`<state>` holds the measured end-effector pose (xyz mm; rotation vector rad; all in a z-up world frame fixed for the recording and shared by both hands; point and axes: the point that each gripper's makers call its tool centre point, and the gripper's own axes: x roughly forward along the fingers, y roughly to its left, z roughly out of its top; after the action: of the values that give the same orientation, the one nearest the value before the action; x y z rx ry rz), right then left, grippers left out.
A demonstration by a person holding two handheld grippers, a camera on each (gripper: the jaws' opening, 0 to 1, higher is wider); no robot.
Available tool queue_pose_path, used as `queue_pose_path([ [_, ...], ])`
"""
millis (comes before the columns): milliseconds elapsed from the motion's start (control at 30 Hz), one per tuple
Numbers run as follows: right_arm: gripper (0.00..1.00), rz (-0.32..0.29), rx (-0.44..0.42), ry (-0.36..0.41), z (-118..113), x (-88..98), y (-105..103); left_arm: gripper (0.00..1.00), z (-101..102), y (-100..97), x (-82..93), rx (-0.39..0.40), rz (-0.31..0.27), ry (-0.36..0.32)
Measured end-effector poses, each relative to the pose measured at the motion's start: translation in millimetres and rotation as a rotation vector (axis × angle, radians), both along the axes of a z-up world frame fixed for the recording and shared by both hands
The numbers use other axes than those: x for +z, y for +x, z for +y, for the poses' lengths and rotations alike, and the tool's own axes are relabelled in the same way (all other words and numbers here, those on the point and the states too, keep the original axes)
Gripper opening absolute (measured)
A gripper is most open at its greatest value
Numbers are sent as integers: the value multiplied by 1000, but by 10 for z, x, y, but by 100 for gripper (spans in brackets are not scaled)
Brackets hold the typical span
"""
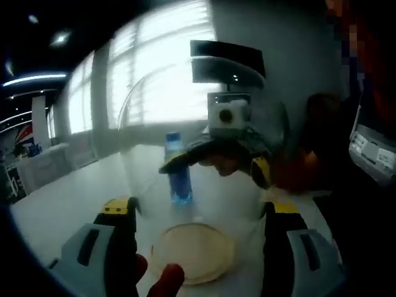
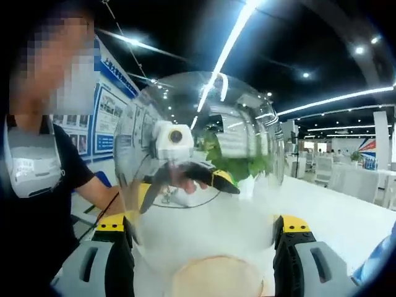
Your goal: Open the cover put in the Mizone put the cover back on
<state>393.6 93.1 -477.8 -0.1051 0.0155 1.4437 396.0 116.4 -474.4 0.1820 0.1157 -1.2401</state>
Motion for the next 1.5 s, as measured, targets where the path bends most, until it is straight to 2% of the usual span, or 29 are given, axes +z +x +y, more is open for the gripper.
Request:
queue_pose_path([
  [167,87,16,1,10,-17,17,-5,72,-12,1,-9,0,25,-5],
  [500,87,2,23,-7,8,8,-83,73,-11,-90,-12,2,19,44],
  [767,87,13,45,4,31,22,-127,74,16,-141,85,-14,-7,12],
  [1067,87,4,68,-2,19,40,-199,73,3,-208,100,-33,-9,7],
  [1267,87,10,68,16,-8,91,-217,74,-14,-212,123,-32,-2,-17],
  [1500,87,0,63,34,-31,139,-306,75,-53,-311,164,-30,-5,-34],
])
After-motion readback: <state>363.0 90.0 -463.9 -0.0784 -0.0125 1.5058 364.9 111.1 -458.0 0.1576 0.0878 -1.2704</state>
